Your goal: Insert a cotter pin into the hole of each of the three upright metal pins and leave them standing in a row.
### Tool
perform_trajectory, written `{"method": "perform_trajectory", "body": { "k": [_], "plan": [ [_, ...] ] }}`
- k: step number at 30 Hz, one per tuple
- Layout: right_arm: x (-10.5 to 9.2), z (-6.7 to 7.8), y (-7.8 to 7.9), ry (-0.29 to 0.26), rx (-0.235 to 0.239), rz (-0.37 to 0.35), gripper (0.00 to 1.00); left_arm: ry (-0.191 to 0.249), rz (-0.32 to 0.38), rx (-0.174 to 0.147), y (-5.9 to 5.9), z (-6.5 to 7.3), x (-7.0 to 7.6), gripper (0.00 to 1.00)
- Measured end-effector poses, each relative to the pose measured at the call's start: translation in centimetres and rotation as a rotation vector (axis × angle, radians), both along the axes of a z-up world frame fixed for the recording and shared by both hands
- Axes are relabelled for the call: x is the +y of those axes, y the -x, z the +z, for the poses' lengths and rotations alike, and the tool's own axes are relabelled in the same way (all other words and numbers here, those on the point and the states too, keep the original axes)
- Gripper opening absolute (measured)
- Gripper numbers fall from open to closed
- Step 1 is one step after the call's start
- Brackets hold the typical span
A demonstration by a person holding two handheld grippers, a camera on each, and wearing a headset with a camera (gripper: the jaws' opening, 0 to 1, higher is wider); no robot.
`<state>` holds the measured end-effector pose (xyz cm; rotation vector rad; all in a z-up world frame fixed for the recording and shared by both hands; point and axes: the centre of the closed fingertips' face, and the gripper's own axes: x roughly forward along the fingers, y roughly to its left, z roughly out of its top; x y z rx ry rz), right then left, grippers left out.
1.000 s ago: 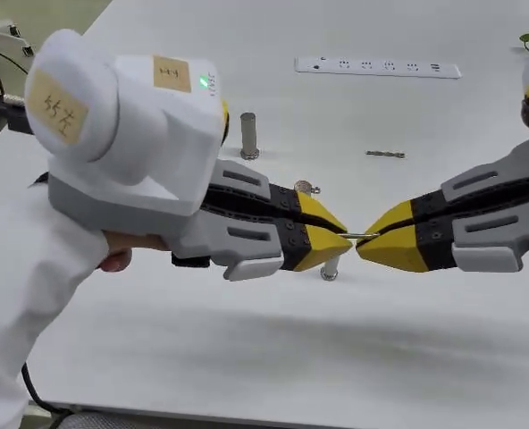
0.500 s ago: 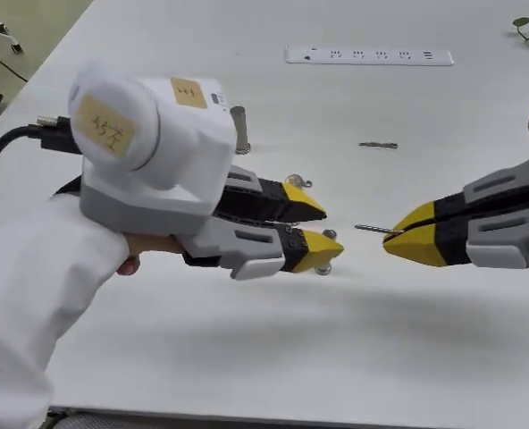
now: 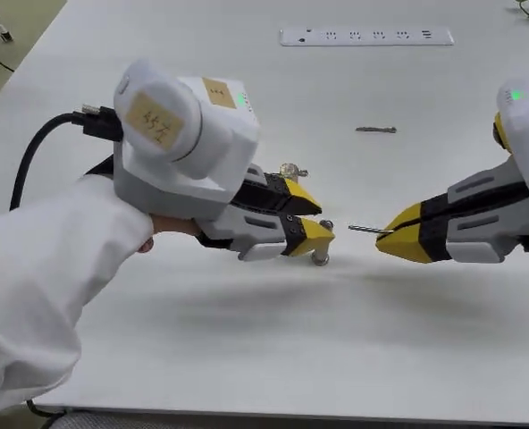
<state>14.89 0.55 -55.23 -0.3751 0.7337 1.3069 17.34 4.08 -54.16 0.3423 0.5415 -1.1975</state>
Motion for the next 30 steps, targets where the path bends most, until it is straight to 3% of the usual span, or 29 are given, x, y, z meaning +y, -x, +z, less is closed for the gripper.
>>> {"method": "perform_trajectory", "body": {
  "k": [10, 22, 30],
  "plan": [
    [0.2, -0.9, -0.7, 0.018, 0.009, 0.013, 0.0, -0.042, -0.033, 0.007, -0.3, -1.1, -0.1, 0.1],
    [0.7, -1.1, -0.8, 0.035, 0.009, 0.029, 0.0, -0.033, -0.042, 0.017, -0.4, -1.4, -0.6, 0.06],
    [0.8, -1.2, -1.3, 0.052, -0.008, 0.048, 0.0, -0.035, -0.055, -0.003, -0.5, -1.5, -0.6, 0.06]
  ]
}}
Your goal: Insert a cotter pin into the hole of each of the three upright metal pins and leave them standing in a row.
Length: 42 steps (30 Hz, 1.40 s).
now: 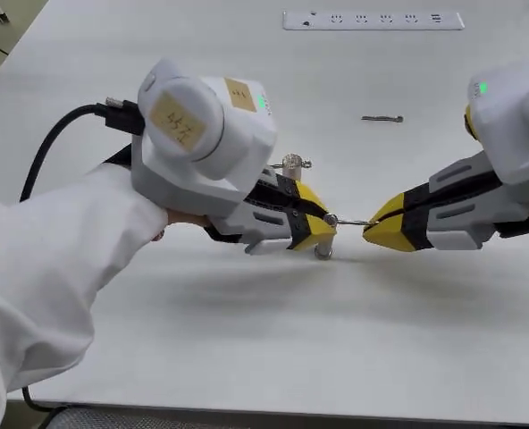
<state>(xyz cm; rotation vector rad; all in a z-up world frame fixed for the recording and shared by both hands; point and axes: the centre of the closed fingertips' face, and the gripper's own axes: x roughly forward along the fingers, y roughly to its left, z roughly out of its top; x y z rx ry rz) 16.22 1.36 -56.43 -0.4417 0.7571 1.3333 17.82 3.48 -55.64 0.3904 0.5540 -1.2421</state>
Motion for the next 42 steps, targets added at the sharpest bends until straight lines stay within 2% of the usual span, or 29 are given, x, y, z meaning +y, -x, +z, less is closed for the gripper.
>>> {"method": "perform_trajectory", "body": {
  "k": [6, 13, 28, 31, 33, 38, 42],
  "plan": [
    [0.1, 0.1, -0.1, 0.013, -0.01, 0.011, 0.0, -0.003, -0.001, -0.009, 0.1, 0.0, 0.1, 0.06],
    [0.0, -0.1, 0.0, 0.029, -0.011, 0.016, 0.0, 0.007, 0.008, 0.003, 0.1, 0.0, 0.1, 0.06],
    [0.5, -0.5, 0.0, 0.045, -0.016, 0.029, 0.0, 0.005, 0.003, 0.004, 0.2, 0.0, 0.2, 0.06],
    [0.6, -0.5, 0.0, 0.044, -0.029, 0.033, 0.0, 0.005, 0.003, 0.004, 0.2, 0.0, 0.2, 0.06],
    [0.8, -0.6, -0.2, 0.047, -0.058, 0.042, 0.0, 0.006, 0.005, 0.006, 0.2, 0.0, 0.2, 0.06],
    [1.4, -0.6, -0.1, 0.04, -0.062, 0.059, 0.0, 0.007, 0.004, 0.009, 0.2, -0.1, 0.2, 0.06],
    [1.8, -0.7, 0.0, 0.044, -0.088, 0.096, 0.0, 0.007, 0.003, 0.011, 0.3, -0.1, 0.1, 0.06]
  ]
}}
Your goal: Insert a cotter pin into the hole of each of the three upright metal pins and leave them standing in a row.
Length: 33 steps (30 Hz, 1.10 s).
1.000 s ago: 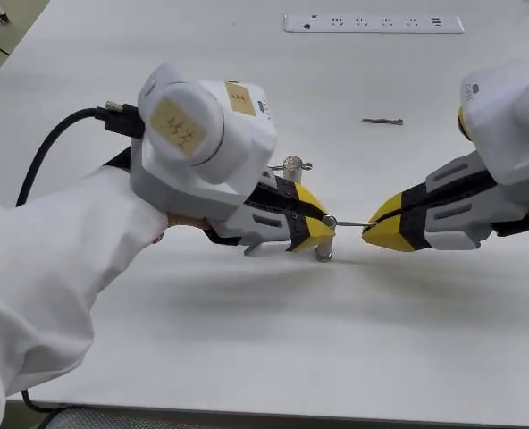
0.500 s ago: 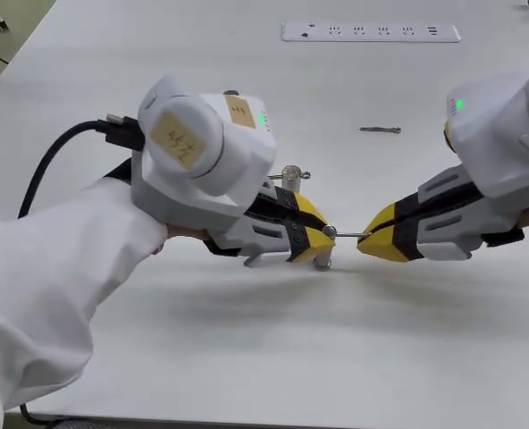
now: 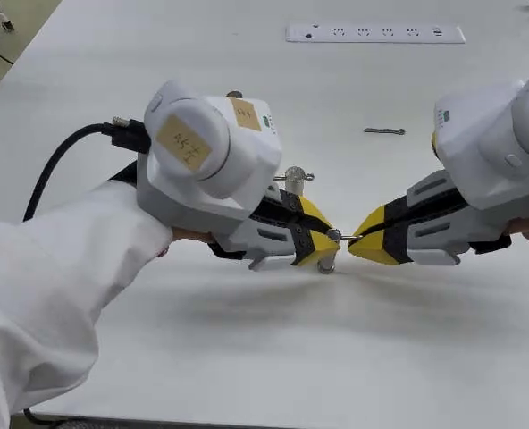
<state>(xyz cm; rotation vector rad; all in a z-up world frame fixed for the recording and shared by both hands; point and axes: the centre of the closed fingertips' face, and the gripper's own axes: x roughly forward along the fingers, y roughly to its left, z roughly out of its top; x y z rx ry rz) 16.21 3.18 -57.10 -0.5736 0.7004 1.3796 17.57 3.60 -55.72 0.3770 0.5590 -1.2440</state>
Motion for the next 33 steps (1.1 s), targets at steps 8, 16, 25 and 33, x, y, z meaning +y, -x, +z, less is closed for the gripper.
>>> {"method": "perform_trajectory", "body": {
  "k": [8, 16, 25, 33],
  "plan": [
    [0.8, 0.1, -0.1, -0.025, -0.077, 0.064, 0.0, 0.0, -0.001, 0.005, 0.0, 0.0, 0.0, 0.06],
    [0.4, 0.7, -0.3, -0.038, -0.101, 0.078, 0.09, 0.0, 0.0, 0.005, 0.0, 0.0, 0.0, 0.06],
    [-0.1, 1.2, -0.8, -0.043, -0.098, 0.063, 0.02, -0.002, 0.003, 0.003, 0.1, 0.0, 0.1, 0.06],
    [0.3, 1.2, -0.4, -0.049, -0.08, 0.059, 0.0, -0.003, 0.004, 0.004, 0.1, 0.0, 0.1, 0.06]
  ]
}}
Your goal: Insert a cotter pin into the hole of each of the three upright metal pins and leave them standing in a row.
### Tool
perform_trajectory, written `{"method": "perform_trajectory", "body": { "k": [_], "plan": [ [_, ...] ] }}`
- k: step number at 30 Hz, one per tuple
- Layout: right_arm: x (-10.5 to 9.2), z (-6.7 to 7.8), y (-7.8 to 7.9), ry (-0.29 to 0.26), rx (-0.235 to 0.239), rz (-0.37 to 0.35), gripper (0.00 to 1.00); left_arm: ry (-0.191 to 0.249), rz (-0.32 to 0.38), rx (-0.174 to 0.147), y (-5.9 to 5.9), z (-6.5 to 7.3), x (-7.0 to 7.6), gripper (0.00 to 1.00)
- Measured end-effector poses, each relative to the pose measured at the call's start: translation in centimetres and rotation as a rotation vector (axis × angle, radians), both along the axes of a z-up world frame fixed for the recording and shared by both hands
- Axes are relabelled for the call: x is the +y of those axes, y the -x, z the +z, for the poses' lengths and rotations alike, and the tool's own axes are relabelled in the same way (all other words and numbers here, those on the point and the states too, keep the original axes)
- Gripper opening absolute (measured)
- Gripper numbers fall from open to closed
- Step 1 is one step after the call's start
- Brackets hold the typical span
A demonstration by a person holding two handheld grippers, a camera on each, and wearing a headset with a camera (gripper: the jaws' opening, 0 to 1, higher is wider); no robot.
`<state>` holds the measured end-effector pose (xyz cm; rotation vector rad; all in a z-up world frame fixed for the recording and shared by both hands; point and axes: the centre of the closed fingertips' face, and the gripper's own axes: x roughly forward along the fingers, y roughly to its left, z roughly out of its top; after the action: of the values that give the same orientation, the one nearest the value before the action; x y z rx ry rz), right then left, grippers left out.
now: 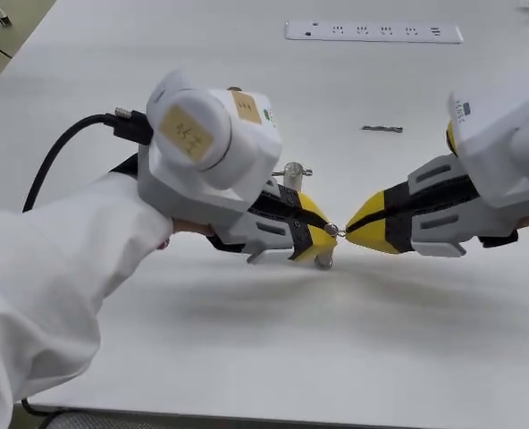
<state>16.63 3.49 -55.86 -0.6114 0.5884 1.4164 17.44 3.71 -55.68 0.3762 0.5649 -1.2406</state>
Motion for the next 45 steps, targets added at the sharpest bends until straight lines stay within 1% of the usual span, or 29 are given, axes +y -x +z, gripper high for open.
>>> {"method": "perform_trajectory", "body": {
  "k": [5, 6, 8, 10, 13, 15, 17, 18, 20, 23, 28, 30, 32, 34, 36, 37, 38, 39, 40, 41, 42, 44, 45],
  "plan": [
    [0.0, 0.1, -0.2, -0.005, -0.002, -0.008, 0.0, 0.008, 0.009, 0.005, -0.1, 0.0, 0.0, 0.06],
    [-0.2, 0.0, -0.3, 0.0, -0.003, -0.011, 0.0, 0.011, 0.012, 0.01, 0.0, 0.0, -0.1, 0.06],
    [-0.3, 0.0, -0.2, 0.005, 0.011, -0.025, 0.0, 0.014, 0.014, 0.01, 0.1, -0.1, -0.1, 0.06],
    [-0.4, 0.0, -0.1, 0.001, 0.012, -0.023, 0.03, 0.015, 0.019, 0.007, 0.1, -0.1, 0.0, 0.07],
    [-0.4, 0.0, 0.1, -0.004, 0.02, -0.029, 0.08, 0.01, 0.029, -0.006, 0.1, -0.1, 0.5, 0.08],
    [-0.3, 0.0, 0.1, -0.01, 0.024, -0.035, 0.09, 0.019, 0.041, -0.006, 0.1, 0.0, 0.8, 0.11],
    [-0.2, 0.0, 0.1, -0.016, 0.03, -0.039, 0.1, 0.028, 0.051, -0.016, 0.1, 0.2, 1.1, 0.16],
    [-0.1, 0.1, 0.2, -0.018, 0.032, -0.04, 0.1, 0.031, 0.054, -0.015, 0.2, 0.2, 1.3, 0.21],
    [0.0, 0.1, 0.2, -0.022, 0.034, -0.042, 0.1, 0.04, 0.057, -0.007, 0.4, 0.3, 1.5, 0.3],
    [0.3, 0.1, 0.1, -0.028, 0.037, -0.045, 0.11, 0.057, 0.044, 0.005, 1.2, 0.6, 1.6, 0.42],
    [0.7, 0.0, 0.2, -0.029, 0.042, -0.044, 0.11, 0.113, 0.072, 0.021, 2.2, 0.8, 1.5, 0.59],
    [0.8, -0.1, 0.2, -0.026, 0.043, -0.042, 0.11, 0.12, 0.078, 0.03, 2.6, 0.6, 1.5, 0.65],
    [1.0, -0.2, 0.3, -0.023, 0.043, -0.039, 0.11, 0.117, 0.088, 0.042, 2.9, 0.3, 1.6, 0.7],
    [1.1, -0.2, 0.3, -0.023, 0.044, -0.038, 0.11, 0.102, 0.103, 0.054, 3.0, -0.1, 1.8, 0.75],
    [1.2, -0.3, 0.4, -0.024, 0.047, -0.036, 0.11, 0.061, 0.11, 0.04, 3.0, -0.8, 2.3, 0.79],
    [1.2, -0.5, 0.2, -0.024, 0.048, -0.034, 0.11, 0.05, 0.106, 0.04, 3.2, -1.0, 2.4, 0.81],
    [1.2, -0.6, 0.2, -0.023, 0.049, -0.034, 0.11, 0.044, 0.107, 0.047, 3.3, -1.2, 2.5, 0.84],
    [1.4, -0.7, 0.2, -0.024, 0.052, -0.034, 0.11, 0.035, 0.114, 0.045, 3.3, -1.3, 2.6, 0.86],
    [1.4, -0.9, 0.2, -0.024, 0.055, -0.034, 0.11, 0.028, 0.123, 0.035, 3.1, -1.2, 2.8, 0.89],
    [1.4, -1.0, 0.2, -0.022, 0.057, -0.033, 0.11, 0.028, 0.133, 0.029, 3.0, -1.2, 2.9, 0.91],
    [1.5, -1.1, 0.2, -0.02, 0.058, -0.033, 0.1, 0.038, 0.151, 0.024, 2.8, -0.9, 2.9, 0.93],
    [1.5, -1.3, 0.2, -0.018, 0.061, -0.032, 0.1, 0.065, 0.175, 0.034, 2.7, -0.4, 2.9, 0.98],
    [1.6, -1.3, 0.2, -0.019, 0.063, -0.032, 0.09, 0.068, 0.174, 0.032, 2.8, -0.3, 2.9, 0.99]
  ]
}}
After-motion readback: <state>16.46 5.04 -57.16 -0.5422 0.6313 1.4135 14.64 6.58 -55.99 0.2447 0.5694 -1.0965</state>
